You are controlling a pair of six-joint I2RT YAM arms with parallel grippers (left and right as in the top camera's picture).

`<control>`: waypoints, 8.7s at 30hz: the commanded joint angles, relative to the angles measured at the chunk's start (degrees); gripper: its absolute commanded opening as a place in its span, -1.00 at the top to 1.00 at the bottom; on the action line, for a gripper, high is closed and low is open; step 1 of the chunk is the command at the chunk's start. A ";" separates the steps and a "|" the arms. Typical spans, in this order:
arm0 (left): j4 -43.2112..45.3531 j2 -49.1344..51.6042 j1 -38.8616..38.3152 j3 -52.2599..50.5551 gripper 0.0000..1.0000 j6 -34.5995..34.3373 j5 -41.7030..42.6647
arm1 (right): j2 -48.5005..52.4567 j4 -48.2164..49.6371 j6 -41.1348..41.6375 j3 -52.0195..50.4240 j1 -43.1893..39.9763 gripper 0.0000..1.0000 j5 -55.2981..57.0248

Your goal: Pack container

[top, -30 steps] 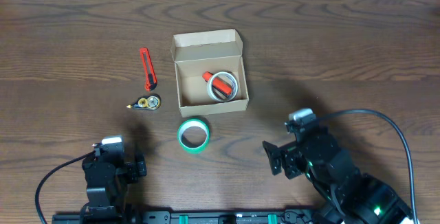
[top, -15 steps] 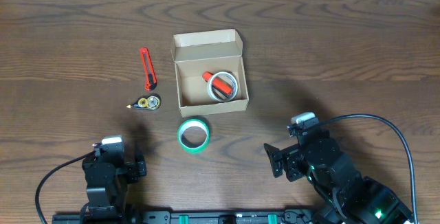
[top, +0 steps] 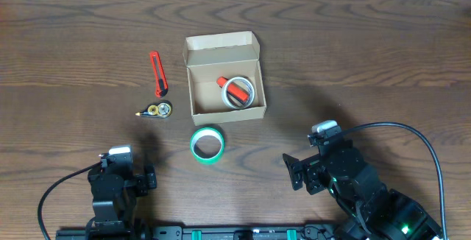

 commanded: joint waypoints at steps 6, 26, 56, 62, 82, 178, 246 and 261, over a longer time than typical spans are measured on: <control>-0.98 6.62 0.35 5.66 -0.91 -0.26 0.37 | -0.28 -0.11 0.81 -0.42 0.48 -0.99 0.79; -1.03 65.72 0.35 57.00 -0.91 -4.07 14.91 | -0.28 -0.11 0.81 -0.42 0.48 -0.98 0.79; -14.32 121.50 0.46 91.30 -0.91 -14.36 13.51 | -0.28 -0.11 0.81 -0.42 0.48 -0.98 0.79; -15.96 125.04 0.35 91.62 -0.91 -16.37 11.78 | -0.28 -0.11 0.81 -0.42 0.48 -0.99 0.79; -16.44 132.80 -2.71 97.44 -0.95 -20.98 11.58 | -0.28 -0.11 0.81 -0.42 0.48 -0.98 0.79; -21.22 112.80 -11.37 97.46 0.56 -25.11 7.08 | -0.28 -0.11 0.81 -0.42 0.48 -0.98 0.79; -21.99 121.39 -34.56 97.37 0.58 -107.23 2.91 | -0.28 -1.07 0.79 -0.42 0.44 -0.98 1.22; -22.21 122.92 -34.25 97.18 0.55 -108.54 2.60 | -0.28 -1.42 0.81 -0.42 0.44 -0.98 1.22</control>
